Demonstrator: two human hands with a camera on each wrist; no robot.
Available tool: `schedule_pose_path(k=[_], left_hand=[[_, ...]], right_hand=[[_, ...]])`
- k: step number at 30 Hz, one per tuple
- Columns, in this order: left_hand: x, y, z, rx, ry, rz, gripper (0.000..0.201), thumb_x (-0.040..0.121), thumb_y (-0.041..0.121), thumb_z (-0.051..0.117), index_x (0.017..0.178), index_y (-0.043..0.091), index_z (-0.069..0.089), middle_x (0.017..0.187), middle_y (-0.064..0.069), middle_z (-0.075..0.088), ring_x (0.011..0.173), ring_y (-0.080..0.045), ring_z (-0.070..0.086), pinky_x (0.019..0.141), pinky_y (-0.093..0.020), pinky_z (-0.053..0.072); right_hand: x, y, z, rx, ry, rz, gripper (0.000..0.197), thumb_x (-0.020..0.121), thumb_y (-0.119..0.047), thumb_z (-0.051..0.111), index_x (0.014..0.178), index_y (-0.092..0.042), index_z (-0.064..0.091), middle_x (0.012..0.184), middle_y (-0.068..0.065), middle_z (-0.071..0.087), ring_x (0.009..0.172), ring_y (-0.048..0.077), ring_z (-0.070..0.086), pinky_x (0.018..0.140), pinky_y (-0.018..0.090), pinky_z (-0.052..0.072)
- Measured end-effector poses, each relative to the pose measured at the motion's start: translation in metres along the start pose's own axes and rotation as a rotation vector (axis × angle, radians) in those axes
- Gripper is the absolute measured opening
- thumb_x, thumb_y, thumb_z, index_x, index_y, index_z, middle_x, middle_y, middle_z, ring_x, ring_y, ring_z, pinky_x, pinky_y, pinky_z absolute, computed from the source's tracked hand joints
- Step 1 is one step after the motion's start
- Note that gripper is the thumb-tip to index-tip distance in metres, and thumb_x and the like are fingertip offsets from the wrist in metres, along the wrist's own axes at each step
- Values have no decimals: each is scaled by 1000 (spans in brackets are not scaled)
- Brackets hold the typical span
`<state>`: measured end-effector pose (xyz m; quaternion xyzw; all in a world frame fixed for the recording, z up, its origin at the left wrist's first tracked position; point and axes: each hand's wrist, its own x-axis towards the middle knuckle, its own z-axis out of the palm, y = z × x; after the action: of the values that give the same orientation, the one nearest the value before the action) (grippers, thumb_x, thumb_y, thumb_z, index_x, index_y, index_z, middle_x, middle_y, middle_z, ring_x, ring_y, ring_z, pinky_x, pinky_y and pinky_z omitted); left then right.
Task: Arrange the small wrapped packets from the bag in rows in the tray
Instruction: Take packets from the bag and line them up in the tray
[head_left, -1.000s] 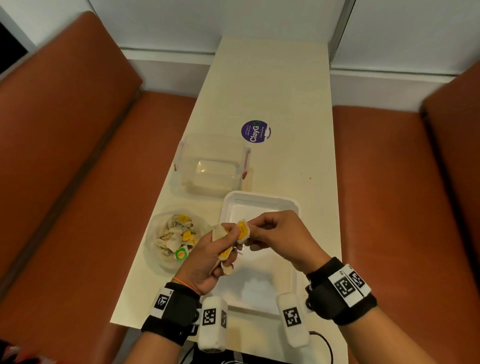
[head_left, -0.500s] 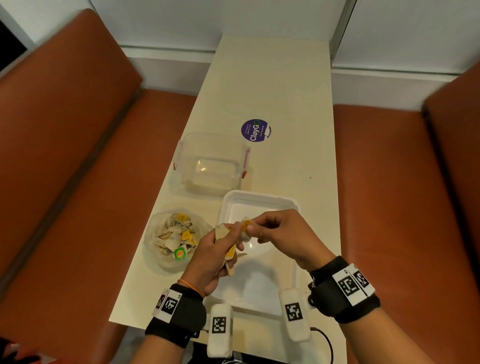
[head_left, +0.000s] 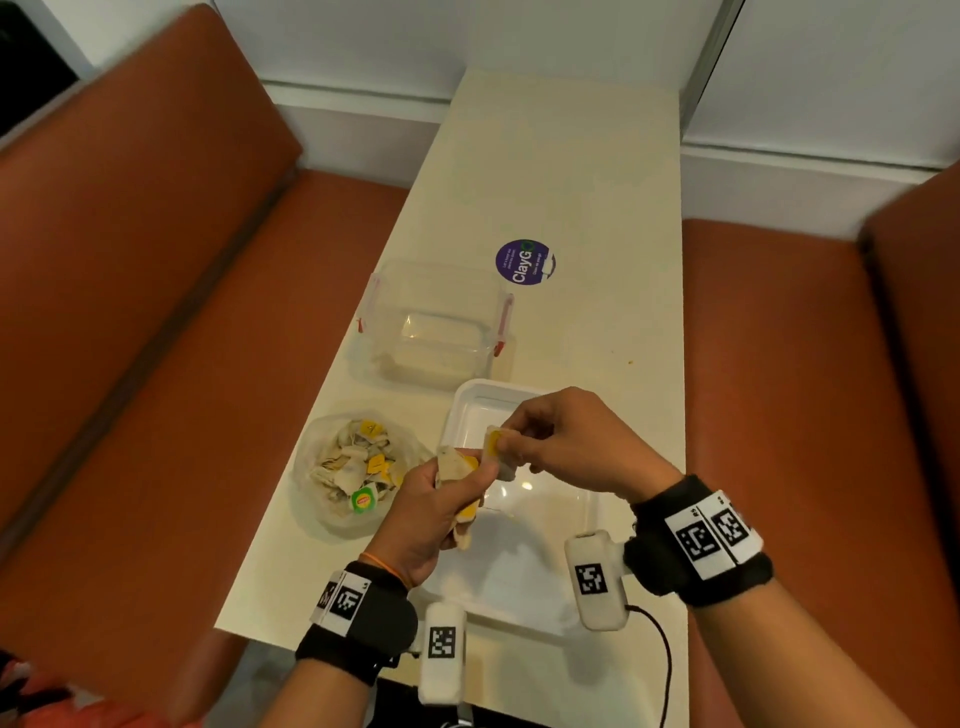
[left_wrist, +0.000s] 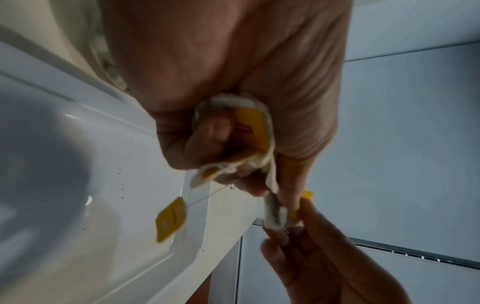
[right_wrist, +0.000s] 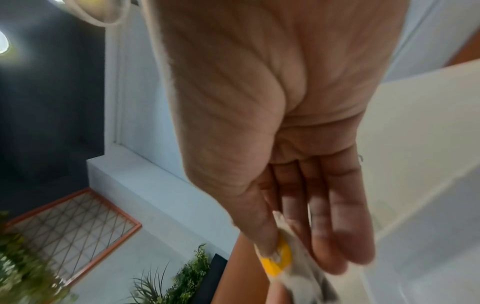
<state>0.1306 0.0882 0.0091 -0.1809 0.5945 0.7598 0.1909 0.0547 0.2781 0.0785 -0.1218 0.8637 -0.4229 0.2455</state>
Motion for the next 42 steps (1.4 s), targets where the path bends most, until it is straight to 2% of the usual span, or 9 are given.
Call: schedule_pose_path(k=[6, 9, 11, 17, 23, 28, 33, 38, 42], left_hand=[[7, -6, -7, -60, 180, -63, 29, 88, 42, 82, 107, 21, 78, 70, 0, 56, 53, -11, 43, 48, -22, 32], [7, -12, -19, -77, 241, -102, 21, 89, 39, 81, 84, 22, 71, 71, -2, 56, 50, -12, 42, 43, -19, 32], [4, -17, -28, -69, 248, -134, 24, 90, 37, 80, 84, 19, 67, 71, -3, 56, 48, -11, 44, 39, -18, 31], [7, -25, -55, -105, 169, -204, 41, 84, 47, 83, 112, 18, 73, 82, -2, 58, 58, -13, 41, 48, -24, 24], [18, -21, -62, -128, 81, -236, 67, 77, 50, 81, 129, 10, 68, 83, -3, 59, 54, -11, 41, 39, -20, 19], [22, -18, -68, -129, 52, -252, 73, 72, 53, 81, 128, 7, 68, 83, -5, 60, 53, -13, 42, 42, -21, 16], [17, -20, -73, -121, 34, -273, 71, 74, 57, 87, 124, 9, 71, 86, -7, 61, 54, -13, 42, 42, -21, 18], [8, -24, -69, -116, 43, -280, 68, 74, 53, 88, 125, 12, 70, 85, -6, 60, 56, -13, 42, 40, -19, 22], [3, -29, -63, -117, 52, -272, 61, 77, 50, 79, 125, 13, 71, 83, -5, 60, 55, -13, 42, 42, -22, 17]], right_hand=[[17, 28, 38, 400, 114, 130, 14, 98, -25, 70, 96, -12, 76, 88, 3, 79, 83, 19, 76, 83, 40, 64], [39, 50, 54, 413, 206, 179, 15, 100, -29, 68, 98, -15, 74, 92, 1, 78, 84, 18, 75, 87, 39, 63], [60, 67, 63, 347, 260, 202, 14, 100, -32, 67, 98, -19, 72, 95, -3, 76, 86, 17, 73, 86, 37, 61], [121, 100, 87, 147, 295, 214, 12, 103, -25, 63, 93, -20, 67, 89, -4, 69, 81, 13, 62, 67, 10, 40], [153, 117, 113, 143, 359, 260, 9, 93, -26, 69, 87, -22, 74, 84, -5, 74, 81, 17, 70, 79, 37, 58], [152, 115, 122, 250, 515, 292, 9, 93, -25, 75, 98, -21, 80, 87, -7, 75, 83, 11, 69, 84, 31, 56], [145, 111, 126, 341, 636, 287, 10, 91, -28, 78, 89, -19, 77, 79, -9, 72, 76, 9, 68, 78, 27, 56], [140, 111, 130, 457, 607, 275, 30, 79, -10, 87, 104, -24, 75, 92, -10, 74, 86, 6, 70, 78, 19, 59], [140, 110, 129, 412, 620, 272, 21, 86, -11, 83, 105, -15, 75, 90, -7, 73, 81, 4, 68, 69, 9, 54]])
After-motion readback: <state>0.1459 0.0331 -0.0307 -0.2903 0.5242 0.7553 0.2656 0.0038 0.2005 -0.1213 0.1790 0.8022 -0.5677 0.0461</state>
